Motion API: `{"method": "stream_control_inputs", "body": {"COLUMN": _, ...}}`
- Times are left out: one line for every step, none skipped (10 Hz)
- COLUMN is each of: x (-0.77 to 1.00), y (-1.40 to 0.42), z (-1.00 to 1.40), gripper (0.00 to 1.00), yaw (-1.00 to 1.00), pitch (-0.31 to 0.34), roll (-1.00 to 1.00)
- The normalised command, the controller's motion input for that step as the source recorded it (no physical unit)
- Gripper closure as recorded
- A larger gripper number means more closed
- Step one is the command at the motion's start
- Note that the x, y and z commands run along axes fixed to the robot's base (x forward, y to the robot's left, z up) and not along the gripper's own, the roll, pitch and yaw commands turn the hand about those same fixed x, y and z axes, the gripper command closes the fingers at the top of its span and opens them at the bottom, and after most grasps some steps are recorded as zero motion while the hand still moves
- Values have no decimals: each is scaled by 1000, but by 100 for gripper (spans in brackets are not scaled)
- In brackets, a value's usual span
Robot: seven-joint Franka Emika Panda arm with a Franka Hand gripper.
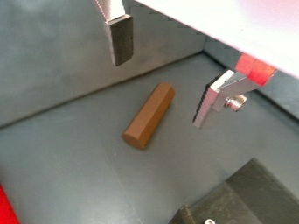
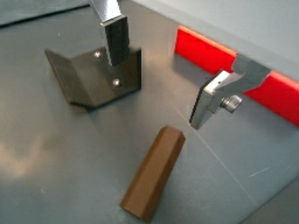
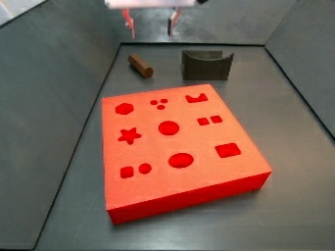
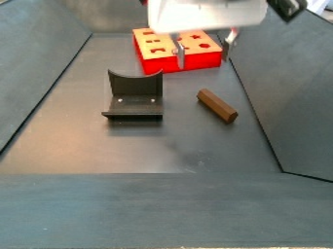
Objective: Pick up the hexagon object. Move up. Place the hexagon object on the fixture. Regrasp the hexagon object. Move to above the board. Insert the hexagon object.
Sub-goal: Pick up the hexagon object.
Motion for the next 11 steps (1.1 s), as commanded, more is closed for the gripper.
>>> {"method": "stream_control_inputs", "body": {"x": -206, "y": -6, "z": -1000, "gripper": 0, "yaw": 334, "pitch": -107, "roll": 64}}
{"method": "stream_control_inputs", "body": {"x": -171, "y": -20, "z": -994, "gripper": 0, "yaw": 369, "pitch": -110, "roll": 31}}
{"method": "stream_control_inputs", "body": {"x": -157, "y": -46, "z": -983, "gripper": 0, "yaw": 363, "pitch": -114, "roll": 24}}
{"method": "stream_control_inputs", "body": {"x": -166, "y": -49, "z": -991, "gripper": 0, "yaw": 360, "pitch": -109, "roll": 26}}
{"method": "stream_control_inputs", "body": {"x": -146, "y": -37, "z": -963, "gripper": 0, "yaw": 389, "pitch": -120, "roll": 6}}
{"method": "stream_control_inputs", "body": {"x": -180, "y": -29, "z": -1000, "gripper": 0, "yaw": 389, "pitch": -103, "roll": 19}}
{"method": "stream_control_inputs", "body": {"x": -171, "y": -3, "z": -986, "gripper": 0, "yaw": 423, "pitch": -111, "roll": 11}}
{"method": "stream_control_inputs", "body": {"x": -149, "y": 0, "z": -957, "gripper": 0, "yaw": 449, "pitch": -121, "roll": 0}}
{"method": "stream_control_inputs", "body": {"x": -100, "y": 0, "z": -906, "gripper": 0, "yaw": 486, "pitch": -141, "roll": 0}}
{"method": "stream_control_inputs", "body": {"x": -57, "y": -17, "z": -869, "gripper": 0, "yaw": 443, "pitch": -157, "roll": 0}}
{"method": "stream_control_inputs", "body": {"x": 0, "y": -46, "z": 0, "gripper": 0, "yaw": 0, "pitch": 0, "roll": 23}}
